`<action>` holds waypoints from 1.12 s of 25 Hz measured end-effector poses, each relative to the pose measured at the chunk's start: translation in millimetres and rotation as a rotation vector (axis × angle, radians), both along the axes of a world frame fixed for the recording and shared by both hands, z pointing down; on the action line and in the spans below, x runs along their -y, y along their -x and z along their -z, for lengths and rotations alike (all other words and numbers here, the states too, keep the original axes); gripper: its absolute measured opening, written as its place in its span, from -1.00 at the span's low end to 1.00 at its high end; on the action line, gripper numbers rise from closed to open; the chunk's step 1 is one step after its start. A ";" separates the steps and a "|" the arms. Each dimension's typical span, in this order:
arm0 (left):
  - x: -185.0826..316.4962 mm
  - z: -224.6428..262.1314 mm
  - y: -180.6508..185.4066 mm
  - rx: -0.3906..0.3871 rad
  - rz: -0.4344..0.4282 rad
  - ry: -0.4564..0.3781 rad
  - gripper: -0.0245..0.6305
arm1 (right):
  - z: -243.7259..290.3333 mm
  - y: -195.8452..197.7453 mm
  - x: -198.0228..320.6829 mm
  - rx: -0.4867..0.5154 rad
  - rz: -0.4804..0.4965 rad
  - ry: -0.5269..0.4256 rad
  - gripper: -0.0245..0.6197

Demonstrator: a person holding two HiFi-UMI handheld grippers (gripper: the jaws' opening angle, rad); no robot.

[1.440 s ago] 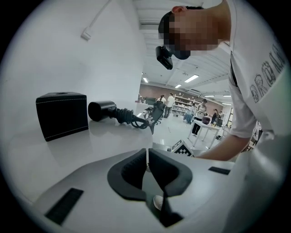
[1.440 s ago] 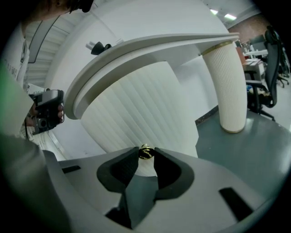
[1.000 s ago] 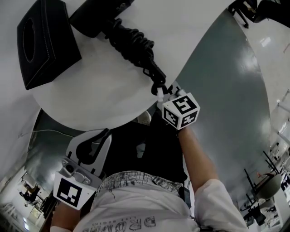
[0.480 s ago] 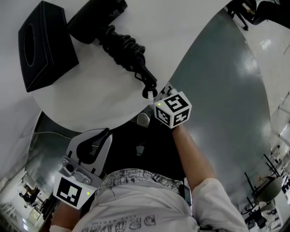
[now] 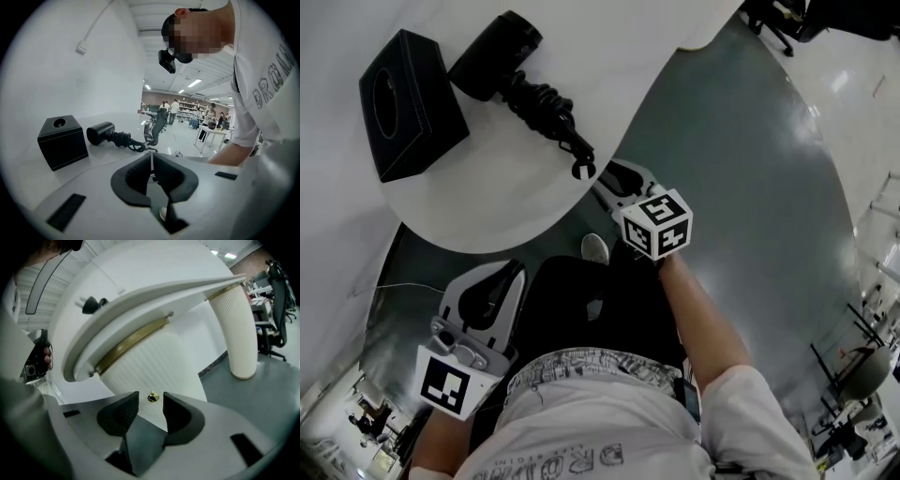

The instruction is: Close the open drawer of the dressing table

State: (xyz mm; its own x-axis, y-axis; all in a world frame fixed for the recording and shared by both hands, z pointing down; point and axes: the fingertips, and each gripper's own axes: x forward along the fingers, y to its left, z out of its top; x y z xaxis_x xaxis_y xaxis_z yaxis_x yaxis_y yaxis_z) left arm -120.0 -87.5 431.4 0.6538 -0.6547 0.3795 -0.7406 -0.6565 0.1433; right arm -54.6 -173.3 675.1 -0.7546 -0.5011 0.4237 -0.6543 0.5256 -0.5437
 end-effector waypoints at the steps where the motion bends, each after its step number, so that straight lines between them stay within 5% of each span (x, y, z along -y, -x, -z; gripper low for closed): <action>1: -0.6 6.6 -2.4 -0.004 -0.003 -0.005 -0.82 | 8.5 -7.5 -3.0 -0.006 -0.009 -0.001 -0.39; 16: -24.6 136.6 -30.0 -0.067 -0.051 -0.147 -0.82 | 201.2 -38.7 -57.5 -0.021 -0.026 -0.134 -0.40; 28: -26.4 223.3 -19.4 -0.153 0.029 -0.311 -0.82 | 364.0 -30.9 -76.1 -0.022 0.017 -0.347 -0.42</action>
